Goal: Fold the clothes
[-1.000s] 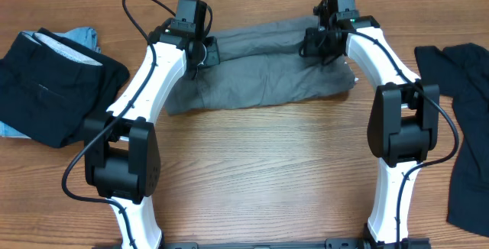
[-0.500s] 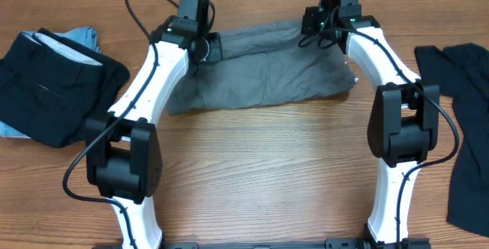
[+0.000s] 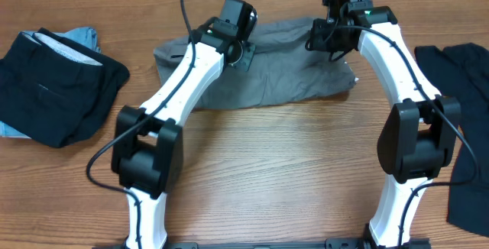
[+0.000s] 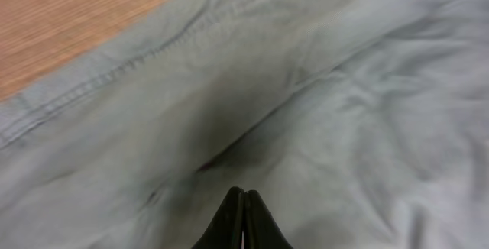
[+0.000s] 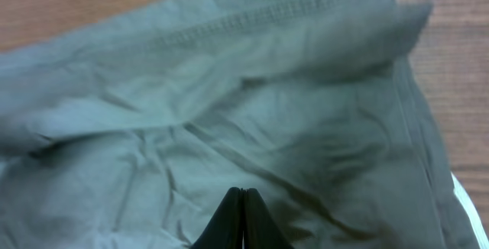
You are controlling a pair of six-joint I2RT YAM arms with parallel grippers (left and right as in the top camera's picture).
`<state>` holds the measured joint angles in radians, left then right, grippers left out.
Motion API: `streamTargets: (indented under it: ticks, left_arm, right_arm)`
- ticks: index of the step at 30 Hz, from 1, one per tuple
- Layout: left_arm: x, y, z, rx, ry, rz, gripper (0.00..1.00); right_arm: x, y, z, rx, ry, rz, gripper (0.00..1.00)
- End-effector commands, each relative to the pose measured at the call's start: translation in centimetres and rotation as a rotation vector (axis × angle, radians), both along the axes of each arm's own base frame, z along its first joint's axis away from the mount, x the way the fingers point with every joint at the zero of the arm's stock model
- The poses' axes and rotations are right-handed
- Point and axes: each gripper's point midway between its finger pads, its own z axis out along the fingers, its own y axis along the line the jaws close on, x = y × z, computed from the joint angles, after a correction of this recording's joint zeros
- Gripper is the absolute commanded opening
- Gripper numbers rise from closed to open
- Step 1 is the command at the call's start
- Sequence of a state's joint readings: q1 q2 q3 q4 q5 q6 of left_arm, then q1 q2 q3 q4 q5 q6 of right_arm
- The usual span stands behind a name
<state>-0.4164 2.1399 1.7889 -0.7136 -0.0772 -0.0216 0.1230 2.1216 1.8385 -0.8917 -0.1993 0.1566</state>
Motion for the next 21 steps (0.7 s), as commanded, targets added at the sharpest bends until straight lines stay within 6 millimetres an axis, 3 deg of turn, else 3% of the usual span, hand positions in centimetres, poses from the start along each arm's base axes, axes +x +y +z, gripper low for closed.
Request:
streamTargets:
  ticks: [1,5,12,16,19,21]
  left_arm:
    - [1.0,0.5,-3.0,0.061,0.013,-0.011,0.04]
    - [2.3,0.1,-3.6,0.053,-0.028,-0.003,0.04]
    - [7.9,3.3,-3.3,0.098,-0.237,0.149,0.04]
    - [10.2,5.4,-1.4,0.041,-0.313,0.251,0.04]
    - [10.5,6.5,-0.6,0.005,-0.288,0.28,0.04]
    - [10.4,6.4,1.0,-0.017,-0.253,0.27,0.04]
  right_arm:
    - [-0.2,-1.5,1.1,-0.022,-0.001,-0.028,0.04]
    - [-0.9,-2.3,0.7,-0.026,0.035,-0.042,0.04]
    - [-1.0,-2.4,0.6,-0.027,0.041,-0.043,0.04]
    - [-1.0,-2.4,0.6,-0.027,0.041,-0.043,0.04]
    - [-1.0,-2.4,0.6,-0.027,0.04,-0.04,0.04]
    - [-1.0,-1.8,0.8,-0.031,0.02,0.034,0.04]
